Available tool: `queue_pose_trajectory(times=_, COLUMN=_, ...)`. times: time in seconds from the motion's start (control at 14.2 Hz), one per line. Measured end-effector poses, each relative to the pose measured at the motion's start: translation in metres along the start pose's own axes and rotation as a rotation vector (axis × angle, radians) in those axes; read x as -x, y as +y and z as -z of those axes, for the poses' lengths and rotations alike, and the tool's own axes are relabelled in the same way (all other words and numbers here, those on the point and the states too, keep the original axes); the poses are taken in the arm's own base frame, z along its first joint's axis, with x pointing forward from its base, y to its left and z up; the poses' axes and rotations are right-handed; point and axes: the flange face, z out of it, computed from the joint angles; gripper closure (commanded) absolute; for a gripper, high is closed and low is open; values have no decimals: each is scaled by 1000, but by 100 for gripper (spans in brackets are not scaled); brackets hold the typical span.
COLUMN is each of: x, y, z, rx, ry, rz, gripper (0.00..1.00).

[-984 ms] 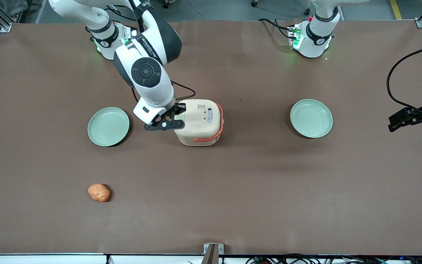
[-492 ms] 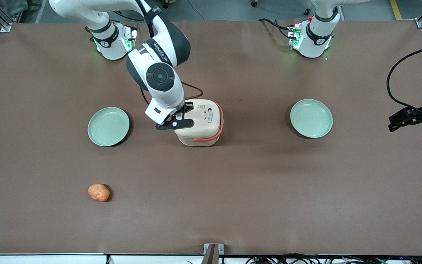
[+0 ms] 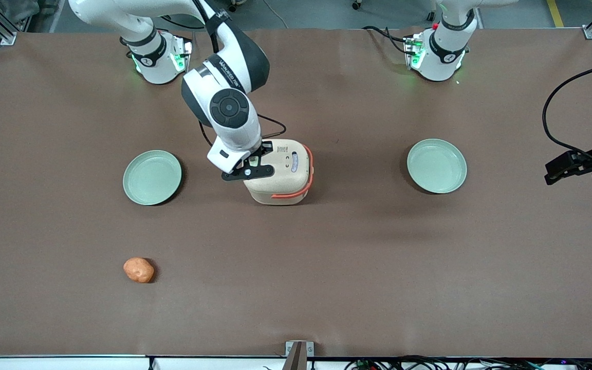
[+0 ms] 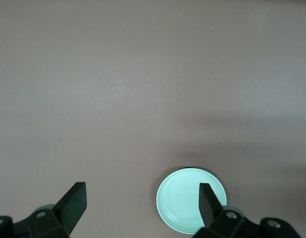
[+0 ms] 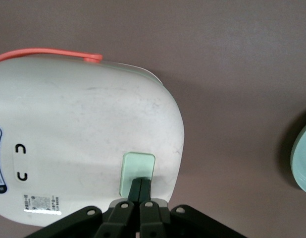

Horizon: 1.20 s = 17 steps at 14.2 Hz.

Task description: Press rice cooker button with right arm

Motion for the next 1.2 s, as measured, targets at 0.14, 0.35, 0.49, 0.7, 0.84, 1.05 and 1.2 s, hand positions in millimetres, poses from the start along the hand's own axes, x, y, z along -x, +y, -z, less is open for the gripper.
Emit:
queue_pose_trajectory(times=0.14, x=0, y=-2, z=-2, rx=0, ry=1, rz=3, gripper=99)
queue_pose_trajectory(times=0.35, x=0, y=-3, z=-2, rx=0, ry=2, rz=3, gripper=99)
queue_pose_trajectory(times=0.49, x=-1, y=-5, z=-6, rx=-2, ry=5, rz=5, gripper=99)
queue_pose_trajectory(times=0.7, x=-1, y=-6, z=-6, rx=-2, ry=7, rz=7, gripper=99)
queue_pose_trajectory(times=0.84, x=-1, y=-6, z=-6, rx=-1, ry=7, rz=7, gripper=99)
queue_pose_trajectory(times=1.05, x=2, y=-4, z=9, rx=-1, ry=6, rz=6, gripper=99)
queue_pose_trajectory(times=1.2, x=10, y=6, z=45, rx=-11, ry=21, rz=-5, gripper=98)
